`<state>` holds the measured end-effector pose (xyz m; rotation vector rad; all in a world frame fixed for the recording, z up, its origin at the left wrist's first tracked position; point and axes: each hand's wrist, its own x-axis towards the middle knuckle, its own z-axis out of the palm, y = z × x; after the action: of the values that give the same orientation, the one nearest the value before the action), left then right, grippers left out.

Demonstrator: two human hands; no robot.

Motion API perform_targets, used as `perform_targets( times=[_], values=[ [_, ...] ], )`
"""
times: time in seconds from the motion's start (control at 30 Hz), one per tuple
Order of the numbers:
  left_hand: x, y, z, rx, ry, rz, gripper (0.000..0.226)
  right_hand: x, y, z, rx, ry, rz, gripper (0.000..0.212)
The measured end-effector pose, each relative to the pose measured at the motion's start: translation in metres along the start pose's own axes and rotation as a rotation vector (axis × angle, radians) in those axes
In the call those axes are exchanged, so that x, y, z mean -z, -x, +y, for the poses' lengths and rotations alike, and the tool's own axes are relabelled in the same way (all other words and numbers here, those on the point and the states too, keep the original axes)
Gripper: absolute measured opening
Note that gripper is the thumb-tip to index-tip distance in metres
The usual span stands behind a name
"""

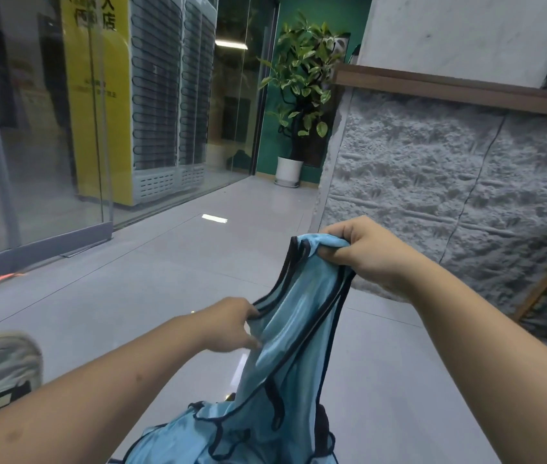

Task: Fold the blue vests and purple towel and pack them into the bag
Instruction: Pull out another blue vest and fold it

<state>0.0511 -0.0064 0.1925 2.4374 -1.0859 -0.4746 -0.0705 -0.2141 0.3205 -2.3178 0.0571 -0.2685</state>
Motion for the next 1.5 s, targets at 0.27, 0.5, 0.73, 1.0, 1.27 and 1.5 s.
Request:
perform_targets(
  times=[0.27, 0.5, 0.73, 1.0, 1.27, 1.5],
  values=[
    [0.067, 0.009, 0.010, -0.152, 0.245, 0.317, 0.023, 0.043, -0.001, 0.008, 0.026, 0.438, 0.436, 0.027],
    [0.107, 0.029, 0.039, -0.251, 0.197, 0.404, 0.016, 0.063, 0.002, -0.016, 0.059, 0.499, 0.662, 0.042],
    [0.111, 0.034, 0.044, -0.263, 0.401, 0.394, 0.025, 0.070, -0.006, -0.009, -0.044, 0.342, 0.682, 0.044],
    [0.100, 0.029, 0.021, -0.173, 1.006, -0.045, 0.081, 0.065, -0.008, -0.023, 0.030, -0.318, 0.617, 0.029],
    [0.079, 0.034, 0.011, -0.134, 1.145, -0.222, 0.072, 0.039, -0.024, 0.004, -0.124, -0.733, 0.485, 0.008],
    [0.055, 0.030, 0.015, -0.066, 1.332, -0.273, 0.064, -0.009, -0.046, 0.064, -0.331, -1.027, 0.440, 0.010]
  ],
)
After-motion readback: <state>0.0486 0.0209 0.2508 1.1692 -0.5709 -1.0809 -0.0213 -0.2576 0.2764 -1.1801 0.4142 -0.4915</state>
